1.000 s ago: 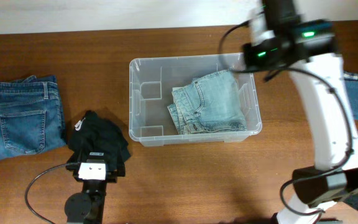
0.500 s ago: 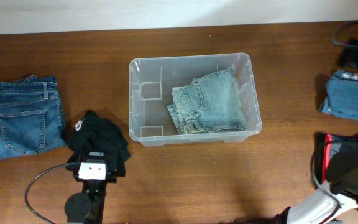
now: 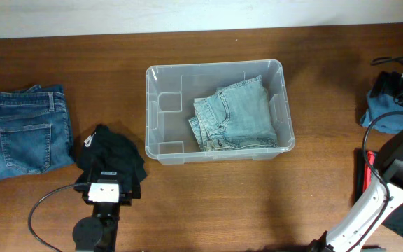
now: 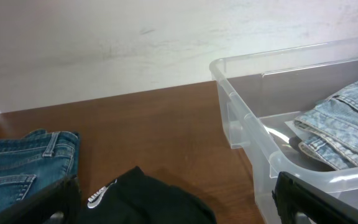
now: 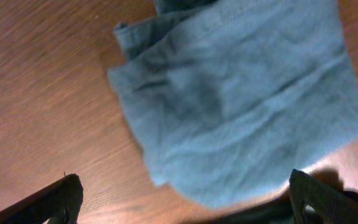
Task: Pack container
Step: 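Grasp the small blue denim item with the right gripper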
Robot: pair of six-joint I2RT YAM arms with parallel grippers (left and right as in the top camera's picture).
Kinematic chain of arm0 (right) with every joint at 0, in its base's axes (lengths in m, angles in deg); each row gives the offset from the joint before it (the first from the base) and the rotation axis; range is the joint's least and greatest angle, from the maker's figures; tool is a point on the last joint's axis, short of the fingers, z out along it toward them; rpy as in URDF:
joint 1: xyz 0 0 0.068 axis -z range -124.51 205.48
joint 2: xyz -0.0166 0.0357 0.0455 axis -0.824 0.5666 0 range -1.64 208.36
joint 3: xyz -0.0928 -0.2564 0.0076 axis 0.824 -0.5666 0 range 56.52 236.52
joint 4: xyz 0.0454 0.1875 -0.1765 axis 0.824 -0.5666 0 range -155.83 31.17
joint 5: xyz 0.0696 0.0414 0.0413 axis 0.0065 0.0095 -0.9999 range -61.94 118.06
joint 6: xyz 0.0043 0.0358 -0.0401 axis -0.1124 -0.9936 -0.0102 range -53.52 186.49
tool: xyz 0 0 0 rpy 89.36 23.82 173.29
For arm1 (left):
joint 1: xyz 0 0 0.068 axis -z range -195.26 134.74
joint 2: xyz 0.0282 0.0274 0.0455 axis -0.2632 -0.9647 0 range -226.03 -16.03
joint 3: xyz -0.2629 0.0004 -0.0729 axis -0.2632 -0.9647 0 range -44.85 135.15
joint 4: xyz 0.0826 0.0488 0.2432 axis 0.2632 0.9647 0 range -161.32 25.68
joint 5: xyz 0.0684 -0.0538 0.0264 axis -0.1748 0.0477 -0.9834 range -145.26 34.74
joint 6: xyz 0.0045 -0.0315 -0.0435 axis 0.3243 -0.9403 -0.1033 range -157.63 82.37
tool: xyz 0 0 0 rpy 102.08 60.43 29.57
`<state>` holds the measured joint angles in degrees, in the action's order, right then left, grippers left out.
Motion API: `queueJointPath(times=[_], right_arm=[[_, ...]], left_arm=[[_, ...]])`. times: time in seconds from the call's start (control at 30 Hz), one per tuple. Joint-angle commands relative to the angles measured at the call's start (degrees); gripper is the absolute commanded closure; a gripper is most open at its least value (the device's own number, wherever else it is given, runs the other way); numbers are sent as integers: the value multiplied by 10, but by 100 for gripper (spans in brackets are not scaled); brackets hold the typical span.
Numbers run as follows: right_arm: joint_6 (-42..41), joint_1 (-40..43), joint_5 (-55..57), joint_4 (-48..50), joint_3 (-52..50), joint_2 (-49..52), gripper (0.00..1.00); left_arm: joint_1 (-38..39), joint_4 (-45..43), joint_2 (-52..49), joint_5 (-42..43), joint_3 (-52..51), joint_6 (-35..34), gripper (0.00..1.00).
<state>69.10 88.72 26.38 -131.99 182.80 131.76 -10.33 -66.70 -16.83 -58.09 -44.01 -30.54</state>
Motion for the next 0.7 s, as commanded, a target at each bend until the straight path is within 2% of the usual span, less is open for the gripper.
queueJointPath(times=[0.0, 0.2, 0.4, 0.67], right_arm=[[20, -1, 39, 16, 6, 16, 2], [33, 11, 55, 60, 6, 19, 2], [77, 17, -3, 93, -22, 25, 2], [81, 20, -3, 96, -67, 57, 2]], left_arm=[[3, 0, 3, 0, -3, 3, 1], [3, 0, 3, 0, -3, 3, 1], [3, 0, 3, 0, -3, 3, 1], [3, 0, 3, 0, -3, 3, 1]])
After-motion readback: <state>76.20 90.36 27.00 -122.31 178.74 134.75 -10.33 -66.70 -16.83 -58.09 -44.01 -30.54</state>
